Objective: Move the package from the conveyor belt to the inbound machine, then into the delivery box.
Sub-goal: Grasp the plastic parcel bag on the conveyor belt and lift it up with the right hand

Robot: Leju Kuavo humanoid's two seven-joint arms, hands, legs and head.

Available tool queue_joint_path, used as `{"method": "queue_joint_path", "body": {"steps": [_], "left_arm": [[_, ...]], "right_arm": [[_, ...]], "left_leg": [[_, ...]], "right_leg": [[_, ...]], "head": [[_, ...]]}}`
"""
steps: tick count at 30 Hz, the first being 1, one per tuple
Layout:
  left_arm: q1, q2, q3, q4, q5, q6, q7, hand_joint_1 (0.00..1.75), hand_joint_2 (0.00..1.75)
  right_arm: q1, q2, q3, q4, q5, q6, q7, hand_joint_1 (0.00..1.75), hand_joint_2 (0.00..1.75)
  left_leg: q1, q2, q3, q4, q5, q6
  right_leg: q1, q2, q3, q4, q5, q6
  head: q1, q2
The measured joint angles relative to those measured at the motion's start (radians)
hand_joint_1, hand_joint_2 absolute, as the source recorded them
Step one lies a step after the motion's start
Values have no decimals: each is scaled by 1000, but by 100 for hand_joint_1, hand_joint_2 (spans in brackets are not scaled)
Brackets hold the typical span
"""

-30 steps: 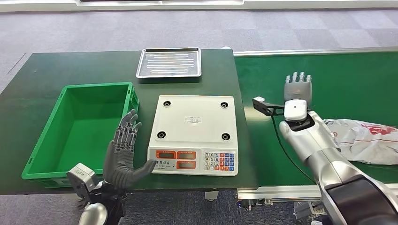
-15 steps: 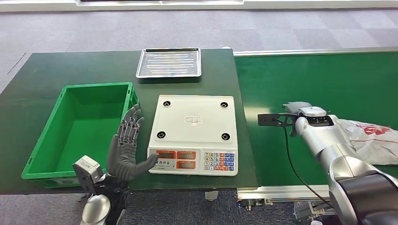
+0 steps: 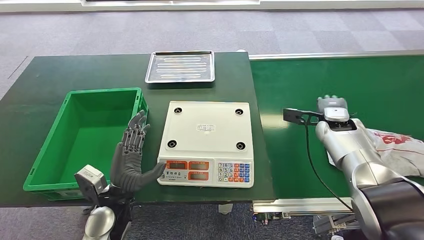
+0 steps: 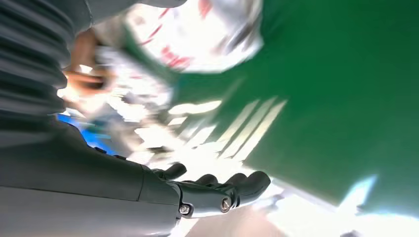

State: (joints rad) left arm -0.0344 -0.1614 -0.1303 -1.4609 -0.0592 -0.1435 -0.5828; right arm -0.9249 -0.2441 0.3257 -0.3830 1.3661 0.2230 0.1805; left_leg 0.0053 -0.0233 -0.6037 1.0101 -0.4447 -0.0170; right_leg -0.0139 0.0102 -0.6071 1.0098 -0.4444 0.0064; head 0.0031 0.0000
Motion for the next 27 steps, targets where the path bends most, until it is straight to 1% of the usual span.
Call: {"method": "queue_joint_path", "body": {"steps": [2,4,7,10,13,16,18,21,23,25,27], "left_arm": [[17,-3,7,-23,-1,8,9,0,175],[30,-9,14,-43,-4,11,19,0,175],[36,-20,19,-57,-10,11,30,0,175],[35,-30,20,-59,-15,11,36,0,175],[33,-39,21,-59,-17,11,40,0,175],[28,-46,25,-59,-17,11,41,0,175],[24,-49,30,-58,-17,11,41,0,175],[18,-50,37,-55,-17,10,38,0,175],[13,-50,39,-52,-17,9,35,0,175],[11,-50,42,-50,-16,8,31,0,175],[11,-50,45,-50,-15,8,28,0,175]], "right_arm": [[8,8,-2,-16,1,-99,122,0,175],[32,15,-11,-51,2,-169,215,0,175],[100,25,-45,-132,23,-192,306,0,175],[178,40,-100,-214,41,-187,342,0,175],[228,56,-146,-266,58,-169,340,0,175],[271,78,-167,-305,81,-125,315,0,175],[303,91,-173,-326,84,-83,274,0,175],[346,101,-175,-341,63,-21,176,0,175],[368,103,-175,-341,48,2,119,0,175],[383,104,-175,-341,42,9,92,0,175],[389,104,-175,-342,44,7,88,0,175]], "left_leg": [[0,0,0,0,0,0],[0,0,1,0,0,0],[0,-3,1,0,0,0],[0,-4,0,0,-1,1],[0,-3,0,0,-1,1],[0,-2,1,0,-1,1],[0,-3,1,0,-1,1],[0,-3,0,0,-1,1],[0,-3,0,0,-1,1],[0,-3,0,0,-1,1],[0,-3,0,0,-1,1]], "right_leg": [[0,0,0,0,0,0],[0,0,0,0,-1,1],[0,-3,1,0,-2,2],[0,-3,1,0,-2,2],[0,-3,1,0,-2,2],[0,-3,1,0,-2,2],[0,-3,1,0,-2,2],[0,-3,1,0,-2,2],[0,-3,1,0,-2,2],[0,-3,1,0,-2,2],[-1,-3,1,0,-2,2]], "head": [[0,0],[0,0],[0,0],[0,0],[0,0],[0,0],[0,0],[0,0],[0,0],[0,0],[0,0]]}}
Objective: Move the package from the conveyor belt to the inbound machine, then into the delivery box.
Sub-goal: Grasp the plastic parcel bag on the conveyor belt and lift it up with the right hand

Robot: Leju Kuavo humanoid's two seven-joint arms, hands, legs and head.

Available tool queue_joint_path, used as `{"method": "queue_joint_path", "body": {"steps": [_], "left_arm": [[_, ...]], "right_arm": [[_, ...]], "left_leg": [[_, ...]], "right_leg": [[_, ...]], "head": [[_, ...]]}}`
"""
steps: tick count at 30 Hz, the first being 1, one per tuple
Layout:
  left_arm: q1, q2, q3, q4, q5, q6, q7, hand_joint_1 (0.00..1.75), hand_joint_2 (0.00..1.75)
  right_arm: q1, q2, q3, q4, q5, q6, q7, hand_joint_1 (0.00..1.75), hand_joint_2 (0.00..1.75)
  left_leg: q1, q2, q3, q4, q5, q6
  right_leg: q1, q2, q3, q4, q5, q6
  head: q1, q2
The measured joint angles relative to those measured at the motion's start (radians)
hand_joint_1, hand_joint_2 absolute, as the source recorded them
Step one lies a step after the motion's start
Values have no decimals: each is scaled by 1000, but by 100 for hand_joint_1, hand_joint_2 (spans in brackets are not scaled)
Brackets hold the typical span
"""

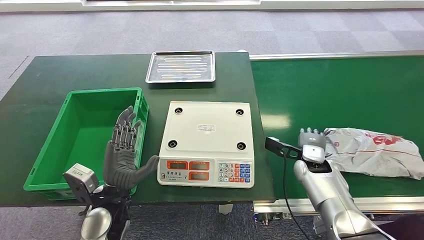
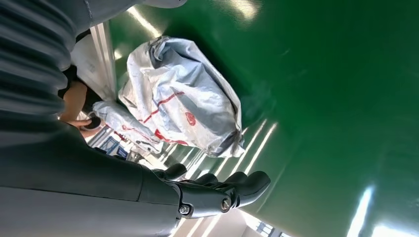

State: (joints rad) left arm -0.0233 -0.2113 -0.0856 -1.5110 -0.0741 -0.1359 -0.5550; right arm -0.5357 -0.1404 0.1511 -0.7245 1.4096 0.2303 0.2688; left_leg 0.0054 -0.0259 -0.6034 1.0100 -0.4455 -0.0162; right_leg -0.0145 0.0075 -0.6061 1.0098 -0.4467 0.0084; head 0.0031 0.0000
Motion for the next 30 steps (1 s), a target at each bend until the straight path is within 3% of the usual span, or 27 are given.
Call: {"method": "queue_joint_path", "body": {"steps": [7,12,20,30], "left_arm": [[6,0,11,-6,0,-1,-3,0,175],[17,0,17,-22,0,-17,-6,0,175],[24,2,22,-24,0,-39,-24,0,175],[4,16,22,8,10,-52,-55,0,175]], "right_arm": [[-2,-1,0,-27,11,-51,11,0,175],[-18,-7,0,-56,0,-111,-72,0,175],[-94,-24,0,-49,89,-197,-97,0,175],[-264,-47,52,144,141,-262,-313,0,175]], "left_leg": [[0,0,0,0,0,0],[0,0,0,0,0,0],[0,2,0,0,0,0],[0,1,0,0,0,0]], "right_leg": [[0,0,0,0,0,0],[0,1,0,0,0,0],[-1,1,0,0,0,0],[0,2,0,0,0,0]], "head": [[0,0],[0,0],[0,0],[0,0]]}}
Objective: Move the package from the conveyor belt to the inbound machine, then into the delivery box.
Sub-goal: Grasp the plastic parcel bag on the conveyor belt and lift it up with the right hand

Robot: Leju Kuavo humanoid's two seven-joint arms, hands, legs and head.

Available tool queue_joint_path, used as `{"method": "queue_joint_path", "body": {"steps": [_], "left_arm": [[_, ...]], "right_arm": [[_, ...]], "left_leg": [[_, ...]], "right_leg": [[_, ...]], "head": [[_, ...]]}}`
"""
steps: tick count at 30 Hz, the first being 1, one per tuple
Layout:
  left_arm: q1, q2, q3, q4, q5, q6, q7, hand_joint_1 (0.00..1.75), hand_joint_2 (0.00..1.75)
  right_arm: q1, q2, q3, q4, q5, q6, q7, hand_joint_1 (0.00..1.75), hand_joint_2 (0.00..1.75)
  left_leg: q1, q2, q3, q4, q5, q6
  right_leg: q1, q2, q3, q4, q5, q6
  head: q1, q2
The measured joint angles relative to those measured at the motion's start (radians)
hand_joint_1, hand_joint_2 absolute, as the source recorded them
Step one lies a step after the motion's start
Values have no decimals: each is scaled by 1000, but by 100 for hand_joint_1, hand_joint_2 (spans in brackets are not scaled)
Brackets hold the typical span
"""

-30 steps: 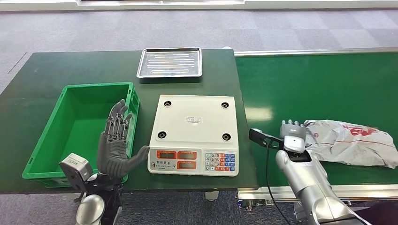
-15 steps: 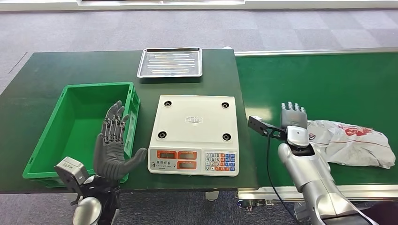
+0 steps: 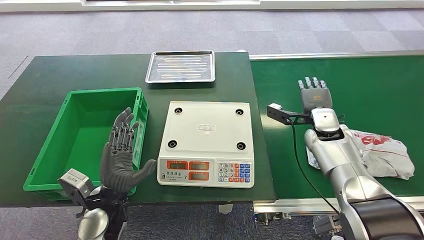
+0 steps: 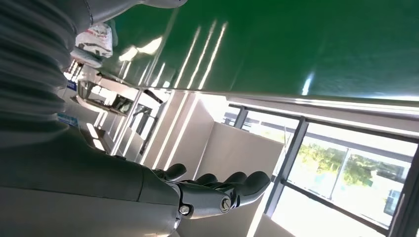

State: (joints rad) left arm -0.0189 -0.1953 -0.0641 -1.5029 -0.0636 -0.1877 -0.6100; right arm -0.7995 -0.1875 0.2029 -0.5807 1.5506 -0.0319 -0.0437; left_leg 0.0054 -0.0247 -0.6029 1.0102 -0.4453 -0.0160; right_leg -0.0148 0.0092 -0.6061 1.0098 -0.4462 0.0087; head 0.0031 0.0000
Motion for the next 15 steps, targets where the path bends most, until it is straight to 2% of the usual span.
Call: {"method": "queue_joint_path", "body": {"steps": [9,15], "left_arm": [[-1,14,0,19,3,0,-7,0,175],[0,21,0,27,5,0,-8,0,175]], "right_arm": [[-73,-5,60,109,19,29,-18,0,175],[-112,-7,99,148,14,109,-54,0,175]], "left_leg": [[0,0,0,0,0,0],[0,0,0,0,0,0]], "right_leg": [[0,0,0,0,0,0],[0,0,0,0,0,0]], "head": [[0,0],[0,0]]}}
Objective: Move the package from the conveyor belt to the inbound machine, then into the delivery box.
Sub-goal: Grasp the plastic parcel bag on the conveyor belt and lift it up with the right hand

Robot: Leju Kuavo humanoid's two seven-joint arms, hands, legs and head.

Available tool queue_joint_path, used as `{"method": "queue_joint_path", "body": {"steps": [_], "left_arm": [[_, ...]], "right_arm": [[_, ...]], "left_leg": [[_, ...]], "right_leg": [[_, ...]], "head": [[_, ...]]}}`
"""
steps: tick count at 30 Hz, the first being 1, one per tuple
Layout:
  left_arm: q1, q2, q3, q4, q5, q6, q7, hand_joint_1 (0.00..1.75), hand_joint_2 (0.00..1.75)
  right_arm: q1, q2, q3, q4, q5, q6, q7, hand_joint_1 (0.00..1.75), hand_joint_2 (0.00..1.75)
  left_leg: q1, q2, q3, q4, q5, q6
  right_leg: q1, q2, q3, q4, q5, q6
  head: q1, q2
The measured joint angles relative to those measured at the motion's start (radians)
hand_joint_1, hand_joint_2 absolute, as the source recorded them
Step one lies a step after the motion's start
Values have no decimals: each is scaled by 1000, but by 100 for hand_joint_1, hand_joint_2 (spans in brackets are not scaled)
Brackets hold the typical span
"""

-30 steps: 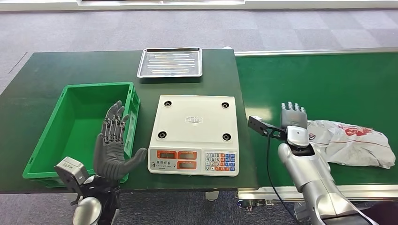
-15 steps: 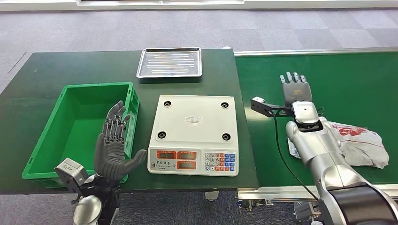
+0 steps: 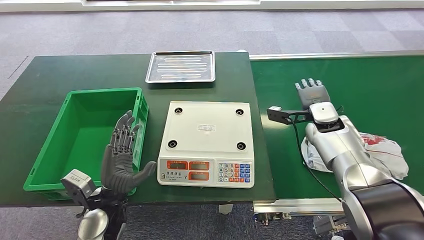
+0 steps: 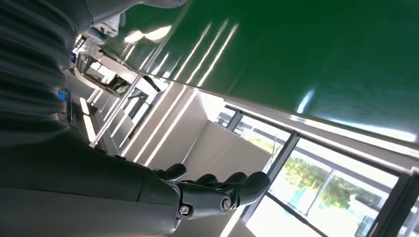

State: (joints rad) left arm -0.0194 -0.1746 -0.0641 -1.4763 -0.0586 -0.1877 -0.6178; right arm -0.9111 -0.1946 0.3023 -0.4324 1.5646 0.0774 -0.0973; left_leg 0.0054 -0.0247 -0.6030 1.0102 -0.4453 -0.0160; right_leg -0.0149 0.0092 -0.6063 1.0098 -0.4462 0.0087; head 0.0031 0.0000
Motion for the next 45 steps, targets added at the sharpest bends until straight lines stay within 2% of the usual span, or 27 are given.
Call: {"method": "queue_joint_path", "body": {"steps": [10,15,19,22,24,30,33,36,39,42,45], "left_arm": [[-39,8,0,36,3,0,0,0,175],[-63,10,0,57,7,2,6,0,175],[-72,15,0,70,16,13,7,0,175],[-71,19,0,75,25,26,4,0,175],[-66,21,0,72,30,35,4,0,175],[-44,23,0,52,41,57,5,0,175],[-34,16,0,36,47,69,13,0,175],[-21,-8,0,13,48,84,29,0,175],[-16,-32,3,-2,50,92,40,0,175],[-14,-44,12,-13,56,93,52,0,175],[-13,-53,27,-24,58,91,65,0,175]], "right_arm": [[-65,0,38,75,-62,338,-110,0,175],[-83,-2,53,88,-87,419,-163,0,175],[-90,-4,57,88,-115,419,-196,0,175],[-90,-3,59,87,-149,351,-171,0,175],[-91,-1,60,81,-176,274,-115,0,175],[-93,24,56,55,-263,79,92,0,175],[-64,63,31,19,-312,-57,233,0,175],[49,138,-15,-92,-336,-244,400,0,175],[207,213,-68,-248,-305,-375,466,0,175],[338,266,-126,-384,-223,-397,492,0,175],[432,302,-167,-477,-141,-340,515,0,175]], "left_leg": [[0,0,0,0,0,0],[0,0,0,0,0,0],[0,0,0,0,0,0],[0,0,0,0,0,0],[0,0,0,0,0,0],[0,0,0,0,0,0],[1,0,0,0,0,0],[2,1,2,0,-1,-1],[2,-1,1,0,-1,-1],[2,-5,0,0,-1,-1],[3,-4,0,-1,-2,-2]], "right_leg": [[0,0,0,0,0,0],[0,0,0,0,0,0],[0,0,0,0,0,0],[0,0,0,0,0,0],[0,0,0,0,0,0],[0,0,0,0,0,0],[1,1,1,0,0,0],[3,2,1,0,-1,-1],[4,0,1,0,-2,-2],[5,-5,1,0,-4,-3],[4,-4,1,0,-4,-3]], "head": [[0,0],[0,0],[0,0],[0,0],[0,0],[0,0],[0,0],[0,0],[0,0],[0,0],[0,0]]}}
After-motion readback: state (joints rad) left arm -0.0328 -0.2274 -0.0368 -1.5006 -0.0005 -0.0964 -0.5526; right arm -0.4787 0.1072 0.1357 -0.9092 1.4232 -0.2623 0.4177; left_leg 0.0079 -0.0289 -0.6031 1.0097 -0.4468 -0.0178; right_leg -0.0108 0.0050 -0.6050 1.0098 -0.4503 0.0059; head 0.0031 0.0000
